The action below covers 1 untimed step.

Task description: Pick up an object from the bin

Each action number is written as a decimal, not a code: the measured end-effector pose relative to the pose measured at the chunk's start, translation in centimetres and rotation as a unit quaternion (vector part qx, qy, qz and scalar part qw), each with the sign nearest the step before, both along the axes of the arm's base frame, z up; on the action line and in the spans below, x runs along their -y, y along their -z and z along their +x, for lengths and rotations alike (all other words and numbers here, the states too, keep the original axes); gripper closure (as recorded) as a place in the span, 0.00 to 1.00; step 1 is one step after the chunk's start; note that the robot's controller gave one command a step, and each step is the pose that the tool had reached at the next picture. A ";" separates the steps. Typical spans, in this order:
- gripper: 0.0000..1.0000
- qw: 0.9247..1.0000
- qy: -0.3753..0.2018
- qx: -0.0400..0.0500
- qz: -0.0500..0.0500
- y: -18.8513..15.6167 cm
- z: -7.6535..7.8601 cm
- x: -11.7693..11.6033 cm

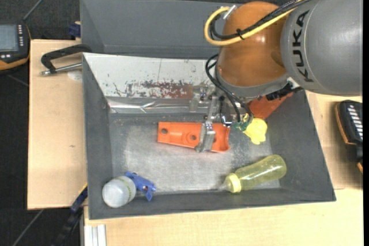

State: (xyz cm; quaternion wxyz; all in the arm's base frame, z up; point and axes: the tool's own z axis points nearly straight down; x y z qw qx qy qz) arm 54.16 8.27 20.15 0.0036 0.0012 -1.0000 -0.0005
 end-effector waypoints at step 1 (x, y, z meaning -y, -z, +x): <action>0.00 1.000 0.001 0.004 0.000 -0.5 0.1 0.0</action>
Offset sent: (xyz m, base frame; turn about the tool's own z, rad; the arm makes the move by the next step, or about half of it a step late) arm 0.0015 -0.0030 -0.1133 -0.3156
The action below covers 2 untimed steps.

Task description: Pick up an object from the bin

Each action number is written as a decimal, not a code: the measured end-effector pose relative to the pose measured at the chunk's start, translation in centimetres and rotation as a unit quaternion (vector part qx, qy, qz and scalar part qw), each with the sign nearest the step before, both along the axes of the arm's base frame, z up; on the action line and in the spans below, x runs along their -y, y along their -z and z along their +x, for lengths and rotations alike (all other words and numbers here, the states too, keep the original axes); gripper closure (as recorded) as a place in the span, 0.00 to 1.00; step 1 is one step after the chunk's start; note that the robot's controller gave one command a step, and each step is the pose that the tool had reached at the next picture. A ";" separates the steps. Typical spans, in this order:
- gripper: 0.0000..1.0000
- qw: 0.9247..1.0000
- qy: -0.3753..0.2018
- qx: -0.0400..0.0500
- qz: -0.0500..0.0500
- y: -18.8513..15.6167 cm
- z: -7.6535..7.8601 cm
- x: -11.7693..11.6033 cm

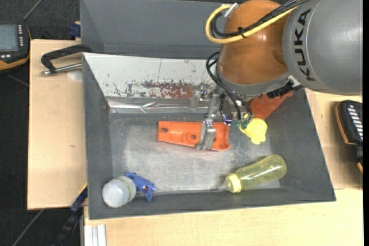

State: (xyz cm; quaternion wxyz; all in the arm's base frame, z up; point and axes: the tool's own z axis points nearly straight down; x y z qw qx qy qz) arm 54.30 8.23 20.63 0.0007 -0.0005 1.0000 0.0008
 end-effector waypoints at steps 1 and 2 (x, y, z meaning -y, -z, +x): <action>1.00 0.987 -0.158 -0.005 0.001 11.9 0.0 0.2; 1.00 0.988 -0.157 -0.004 0.001 11.7 0.1 0.2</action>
Offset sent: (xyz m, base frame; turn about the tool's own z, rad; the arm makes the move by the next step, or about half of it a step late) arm 0.0000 0.0000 0.0000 0.0000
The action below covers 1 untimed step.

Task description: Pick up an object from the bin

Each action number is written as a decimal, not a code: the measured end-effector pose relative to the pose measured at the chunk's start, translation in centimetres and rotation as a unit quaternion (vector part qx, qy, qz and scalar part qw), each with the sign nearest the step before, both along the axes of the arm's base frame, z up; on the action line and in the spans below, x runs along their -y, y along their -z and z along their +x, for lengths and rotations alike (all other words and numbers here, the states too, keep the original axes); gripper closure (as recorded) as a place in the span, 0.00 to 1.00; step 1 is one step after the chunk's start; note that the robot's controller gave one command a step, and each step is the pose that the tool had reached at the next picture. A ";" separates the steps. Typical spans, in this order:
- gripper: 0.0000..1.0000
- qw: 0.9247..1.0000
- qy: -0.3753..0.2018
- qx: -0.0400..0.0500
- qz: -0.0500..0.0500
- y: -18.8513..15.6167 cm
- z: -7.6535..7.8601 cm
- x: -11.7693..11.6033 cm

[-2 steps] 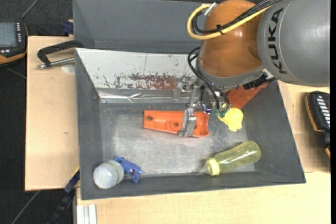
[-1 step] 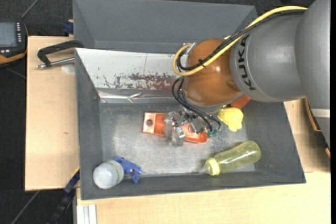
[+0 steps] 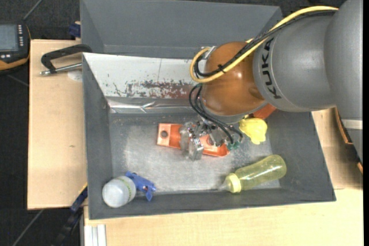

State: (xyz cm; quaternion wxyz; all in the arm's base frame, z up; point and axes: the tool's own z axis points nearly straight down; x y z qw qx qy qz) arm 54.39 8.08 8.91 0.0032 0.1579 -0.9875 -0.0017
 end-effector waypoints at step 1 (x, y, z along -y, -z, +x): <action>1.00 1.000 -0.013 0.001 0.001 -1.0 1.6 0.0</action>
Offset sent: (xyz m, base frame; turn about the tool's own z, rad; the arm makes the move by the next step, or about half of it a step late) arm 0.0291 -0.0063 -0.0191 -0.0943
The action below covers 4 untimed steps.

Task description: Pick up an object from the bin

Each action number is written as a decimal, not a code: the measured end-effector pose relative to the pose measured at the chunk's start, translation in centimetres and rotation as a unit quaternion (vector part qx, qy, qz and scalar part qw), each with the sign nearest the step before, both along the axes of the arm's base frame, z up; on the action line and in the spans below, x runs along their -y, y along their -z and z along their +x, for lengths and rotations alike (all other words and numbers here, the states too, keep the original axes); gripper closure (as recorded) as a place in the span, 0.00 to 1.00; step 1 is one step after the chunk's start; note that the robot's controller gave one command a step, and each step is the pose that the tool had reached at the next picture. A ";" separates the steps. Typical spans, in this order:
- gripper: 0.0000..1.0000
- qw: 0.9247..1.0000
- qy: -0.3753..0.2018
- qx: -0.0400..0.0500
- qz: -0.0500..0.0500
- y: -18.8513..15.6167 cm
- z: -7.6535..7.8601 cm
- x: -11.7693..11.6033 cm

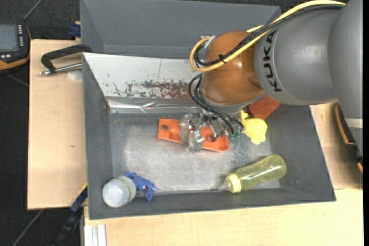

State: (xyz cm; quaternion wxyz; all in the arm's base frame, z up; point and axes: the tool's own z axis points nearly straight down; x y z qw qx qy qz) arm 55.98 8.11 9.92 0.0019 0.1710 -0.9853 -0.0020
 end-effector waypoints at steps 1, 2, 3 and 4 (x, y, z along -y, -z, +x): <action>0.00 0.999 -0.033 0.000 0.001 2.8 1.4 0.6; 1.00 0.999 -0.033 0.001 0.001 2.8 1.4 0.5; 1.00 0.999 -0.033 0.001 0.001 2.8 1.4 0.5; 1.00 0.999 -0.039 0.003 0.002 2.8 2.0 0.9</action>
Offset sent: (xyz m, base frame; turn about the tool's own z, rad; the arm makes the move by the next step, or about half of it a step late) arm 0.0000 0.0000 0.0000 0.0000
